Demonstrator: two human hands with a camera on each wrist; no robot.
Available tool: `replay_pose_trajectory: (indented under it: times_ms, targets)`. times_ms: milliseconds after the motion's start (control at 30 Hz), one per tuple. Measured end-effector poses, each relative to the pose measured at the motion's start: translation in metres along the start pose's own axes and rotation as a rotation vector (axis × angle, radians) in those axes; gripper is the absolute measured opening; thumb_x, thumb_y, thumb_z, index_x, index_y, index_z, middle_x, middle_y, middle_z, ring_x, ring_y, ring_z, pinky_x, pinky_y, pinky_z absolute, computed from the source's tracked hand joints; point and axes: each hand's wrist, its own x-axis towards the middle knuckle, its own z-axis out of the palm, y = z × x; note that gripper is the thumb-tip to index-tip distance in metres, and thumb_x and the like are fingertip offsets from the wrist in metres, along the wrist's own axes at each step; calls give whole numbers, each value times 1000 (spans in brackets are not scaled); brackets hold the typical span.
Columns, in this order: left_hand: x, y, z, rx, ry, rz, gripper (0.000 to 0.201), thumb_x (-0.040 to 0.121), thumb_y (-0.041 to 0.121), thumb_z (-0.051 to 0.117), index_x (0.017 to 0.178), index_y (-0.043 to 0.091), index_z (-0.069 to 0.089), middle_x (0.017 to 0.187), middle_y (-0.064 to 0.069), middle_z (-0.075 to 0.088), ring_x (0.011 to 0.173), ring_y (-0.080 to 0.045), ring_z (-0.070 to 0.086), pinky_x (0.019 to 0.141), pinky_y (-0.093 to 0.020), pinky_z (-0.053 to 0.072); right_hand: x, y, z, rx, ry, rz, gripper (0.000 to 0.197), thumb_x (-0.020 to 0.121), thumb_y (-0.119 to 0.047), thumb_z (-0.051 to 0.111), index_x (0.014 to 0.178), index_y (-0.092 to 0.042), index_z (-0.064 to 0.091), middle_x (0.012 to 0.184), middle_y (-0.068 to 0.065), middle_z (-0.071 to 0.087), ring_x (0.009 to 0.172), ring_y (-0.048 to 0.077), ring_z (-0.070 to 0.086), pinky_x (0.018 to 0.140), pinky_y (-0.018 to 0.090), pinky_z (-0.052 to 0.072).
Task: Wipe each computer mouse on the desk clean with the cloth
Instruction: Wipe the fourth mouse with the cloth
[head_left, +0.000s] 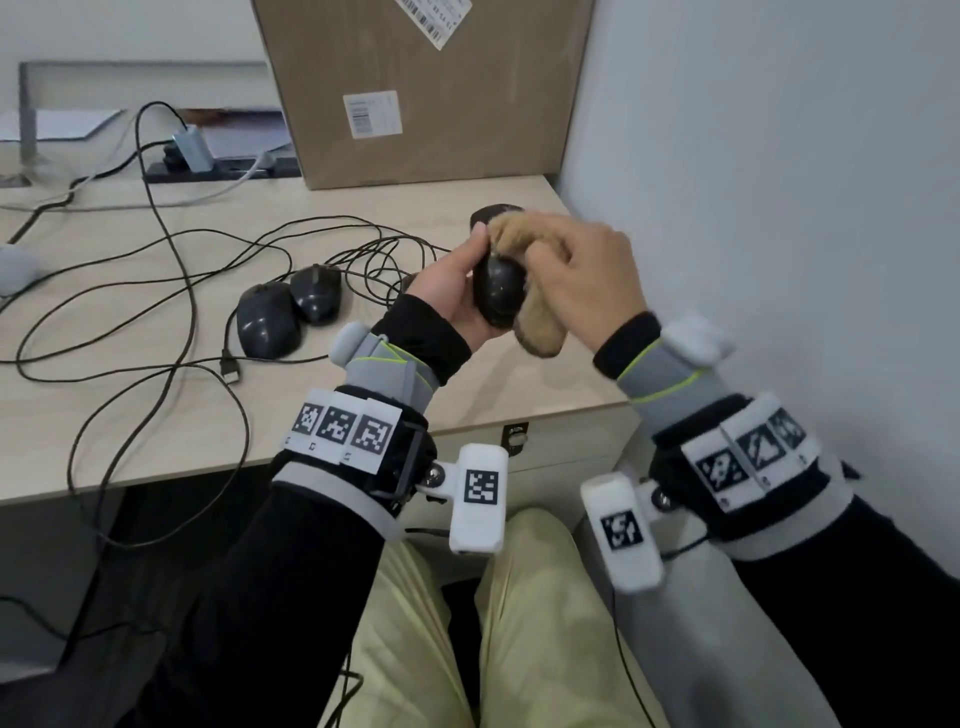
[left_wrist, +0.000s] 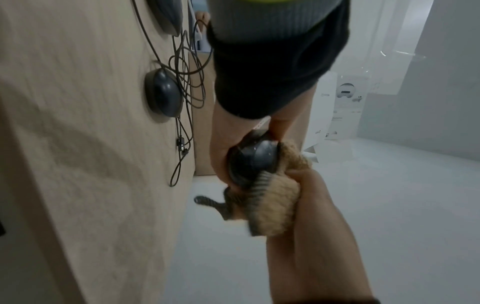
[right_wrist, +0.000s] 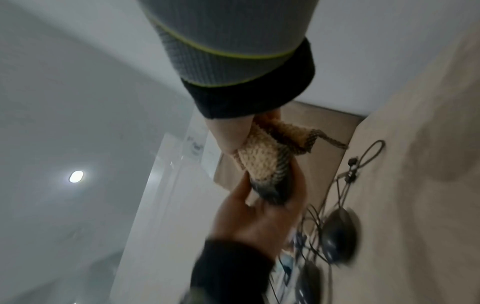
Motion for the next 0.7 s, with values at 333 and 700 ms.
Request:
replay_pose_trajectory:
  times_ms: [333,700]
  targets:
    - [4,-3,-5,24,-12,-12,41,101,45,28,103,19,60,86,-2,72,76,-16,68,77,-29,51,-9,6,1,29,-199,2,37,82,-10,53,117,-13,65,114,-4,67,106,3,59,98,19,40]
    - [3,-14,-16,53,-110,-108,47,99,49,27,123,19,55,113,-8,61,98,-24,59,79,-39,53,-12,9,4,-64,-21,-7,36,82,-23,47,111,-13,66,115,6,67,109,19,60,94,26,42]
